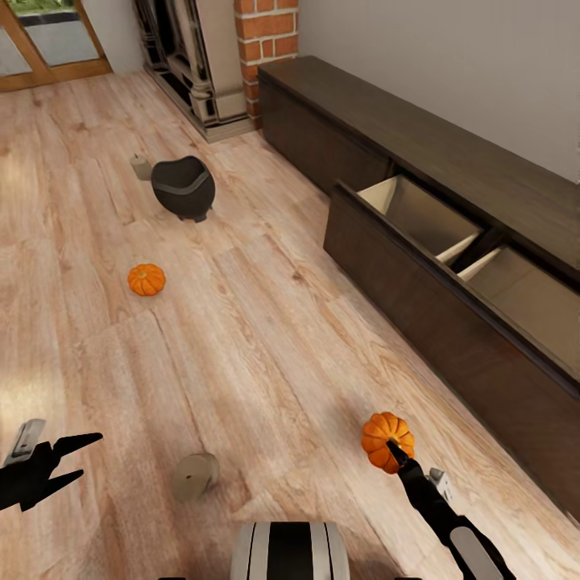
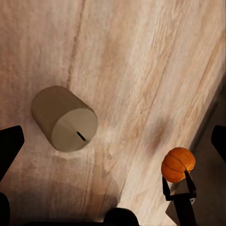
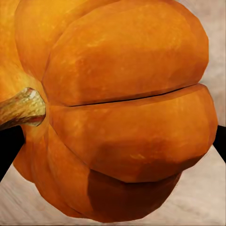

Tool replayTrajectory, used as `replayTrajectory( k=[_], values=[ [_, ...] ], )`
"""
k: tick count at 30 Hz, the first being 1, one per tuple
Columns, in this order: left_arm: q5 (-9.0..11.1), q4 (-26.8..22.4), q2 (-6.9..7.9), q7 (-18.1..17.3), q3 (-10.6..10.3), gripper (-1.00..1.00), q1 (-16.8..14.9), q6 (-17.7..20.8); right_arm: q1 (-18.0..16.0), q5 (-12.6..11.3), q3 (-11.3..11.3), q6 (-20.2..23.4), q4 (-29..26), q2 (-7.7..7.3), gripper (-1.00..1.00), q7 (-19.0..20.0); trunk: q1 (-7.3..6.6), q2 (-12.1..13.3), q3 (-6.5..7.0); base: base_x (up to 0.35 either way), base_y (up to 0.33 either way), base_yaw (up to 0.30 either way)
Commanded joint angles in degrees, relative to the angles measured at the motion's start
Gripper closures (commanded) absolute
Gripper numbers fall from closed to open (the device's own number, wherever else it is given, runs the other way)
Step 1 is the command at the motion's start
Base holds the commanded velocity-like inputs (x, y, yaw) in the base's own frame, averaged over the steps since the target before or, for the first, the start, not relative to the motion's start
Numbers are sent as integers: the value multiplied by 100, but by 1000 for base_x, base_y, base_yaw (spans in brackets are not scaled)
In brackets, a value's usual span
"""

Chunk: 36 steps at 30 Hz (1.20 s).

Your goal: Place each of the two pumpkins and all three candles from the living room inside a cabinet in the living room (use any cabinet), then make sure every cabinet is closed, and position the cauldron so it is next to a table in the living room.

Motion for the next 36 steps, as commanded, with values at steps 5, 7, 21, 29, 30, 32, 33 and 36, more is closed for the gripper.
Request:
replayTrajectory(
  k=[5,7,21,29,30,32,33,36],
  values=[
    [3,25,26,46,19,-100,-2,24,3,-51,196,53,-526,25,100,-54,-13,6,108,0,0,0],
    [-17,25,37,49,21,-100,-2,24,-1,-49,597,40,-634,33,100,-85,-19,8,153,0,0,0],
    [-13,34,164,48,22,-100,-2,24,18,-57,999,317,-1642,27,100,-932,-55,27,463,-73,0,138],
    [-14,35,164,48,22,-100,-2,24,21,-57,1006,313,-1648,27,100,-934,-75,38,636,-58,0,282],
    [-14,38,164,48,22,-100,-2,24,21,-57,1006,311,-1646,27,100,-934,-78,39,656,-3,0,282],
    [-19,47,164,48,22,-100,-2,24,21,-57,1006,306,-1643,27,100,-934,-83,42,695,-1,0,282],
    [-18,49,164,48,22,-100,-2,24,21,-57,1006,305,-1643,27,100,-934,-86,43,715,-19,0,282],
    [-18,52,164,48,22,-100,-2,24,19,-57,1023,303,-1642,27,100,-929,-93,47,773,-197,38,282]
  ],
)
